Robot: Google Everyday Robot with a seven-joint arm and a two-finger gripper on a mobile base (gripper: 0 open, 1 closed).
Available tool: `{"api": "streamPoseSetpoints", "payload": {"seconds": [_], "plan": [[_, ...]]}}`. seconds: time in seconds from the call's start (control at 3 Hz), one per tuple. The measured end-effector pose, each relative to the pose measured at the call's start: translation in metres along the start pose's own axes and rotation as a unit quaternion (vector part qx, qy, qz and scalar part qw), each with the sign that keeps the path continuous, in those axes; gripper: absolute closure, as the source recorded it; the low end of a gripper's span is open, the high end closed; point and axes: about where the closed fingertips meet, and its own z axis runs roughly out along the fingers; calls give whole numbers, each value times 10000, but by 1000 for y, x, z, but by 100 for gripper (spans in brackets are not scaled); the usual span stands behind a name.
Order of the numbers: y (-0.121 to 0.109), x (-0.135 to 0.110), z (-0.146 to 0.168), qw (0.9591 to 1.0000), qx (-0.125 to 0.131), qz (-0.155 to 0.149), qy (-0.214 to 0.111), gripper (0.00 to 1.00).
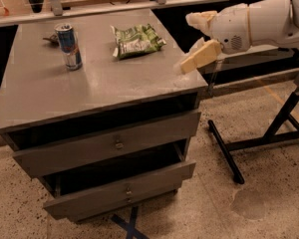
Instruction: Knock redbull can over
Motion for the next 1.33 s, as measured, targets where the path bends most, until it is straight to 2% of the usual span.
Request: {"api": "streamPoseSetpoints", "payload": {"seconds": [0.33,0.67,1.0,1.33], "plan": [[-1,15,28,9993,60,84,-348,0],[-16,23,66,9977,90,-11,-672,0],[-33,19,96,9959,-47,-234,-871,0],[-40,15,127,9953,-284,-349,-861,0]]}}
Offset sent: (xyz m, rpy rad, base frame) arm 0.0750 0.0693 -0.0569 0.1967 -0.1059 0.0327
